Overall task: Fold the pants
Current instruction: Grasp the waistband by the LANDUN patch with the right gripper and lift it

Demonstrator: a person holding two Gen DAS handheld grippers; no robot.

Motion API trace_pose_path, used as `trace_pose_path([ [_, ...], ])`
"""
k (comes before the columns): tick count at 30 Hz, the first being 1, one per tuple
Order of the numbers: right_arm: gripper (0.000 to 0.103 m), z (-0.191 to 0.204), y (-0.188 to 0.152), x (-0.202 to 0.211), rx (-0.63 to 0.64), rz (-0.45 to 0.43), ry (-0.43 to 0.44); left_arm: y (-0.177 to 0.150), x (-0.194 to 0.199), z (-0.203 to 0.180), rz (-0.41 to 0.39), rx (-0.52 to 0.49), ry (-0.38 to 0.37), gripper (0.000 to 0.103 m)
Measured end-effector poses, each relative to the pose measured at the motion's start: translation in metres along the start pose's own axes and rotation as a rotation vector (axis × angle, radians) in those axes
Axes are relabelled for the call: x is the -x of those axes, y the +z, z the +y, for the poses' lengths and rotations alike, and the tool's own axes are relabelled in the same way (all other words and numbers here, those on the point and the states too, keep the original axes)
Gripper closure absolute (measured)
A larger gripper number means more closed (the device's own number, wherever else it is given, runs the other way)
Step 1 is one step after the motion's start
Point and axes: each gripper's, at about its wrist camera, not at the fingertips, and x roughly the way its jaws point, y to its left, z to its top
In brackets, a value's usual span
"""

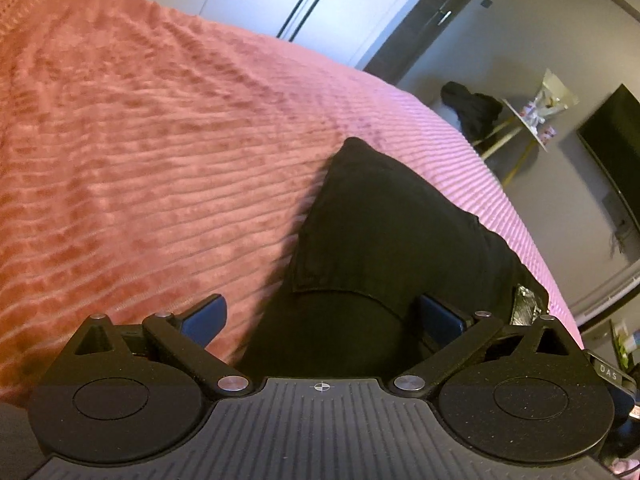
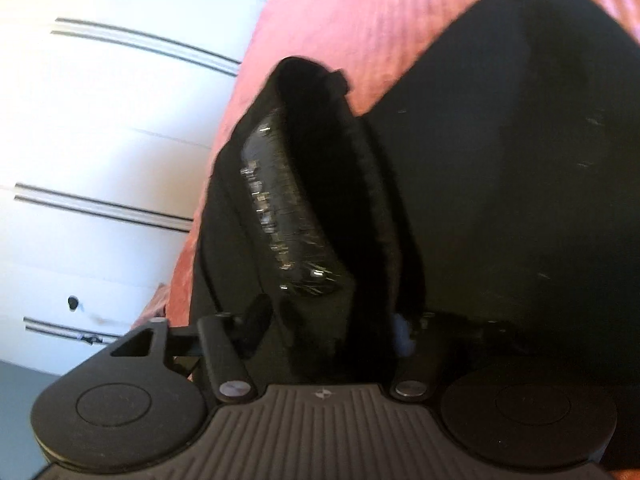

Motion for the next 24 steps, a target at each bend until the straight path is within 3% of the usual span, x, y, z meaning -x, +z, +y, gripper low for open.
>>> trace_pose_path([
  [3, 0.042, 0.013, -0.003, -0.008, 0.034, -0.017, -0.026, -0.001, 0.001, 0.001, -0.004, 0.01, -0.004, 0.0],
  [5, 0.058, 0.021, -0.008, -0.01, 0.073, -0.026, -0.064, -0.001, 0.001, 0.002, -0.003, 0.018, -0.004, 0.0],
  [8, 0.066, 0.025, -0.013, -0.006, 0.125, -0.036, -0.086, -0.003, 0.0, 0.001, -0.003, 0.023, -0.001, 0.0],
  [11, 0.066, 0.028, -0.013, -0.01, 0.128, -0.036, -0.095, -0.003, 0.001, 0.001, 0.001, 0.017, -0.004, 0.0],
  [17, 0.058, 0.011, -0.004, -0.009, 0.001, -0.014, -0.03, -0.006, 0.029, -0.006, 0.019, -0.014, -0.058, 0.0],
  [24, 0.042, 0.002, 0.003, -0.016, -0.078, 0.022, 0.065, -0.017, 0.045, -0.022, 0.077, -0.214, -0.044, 0.0],
])
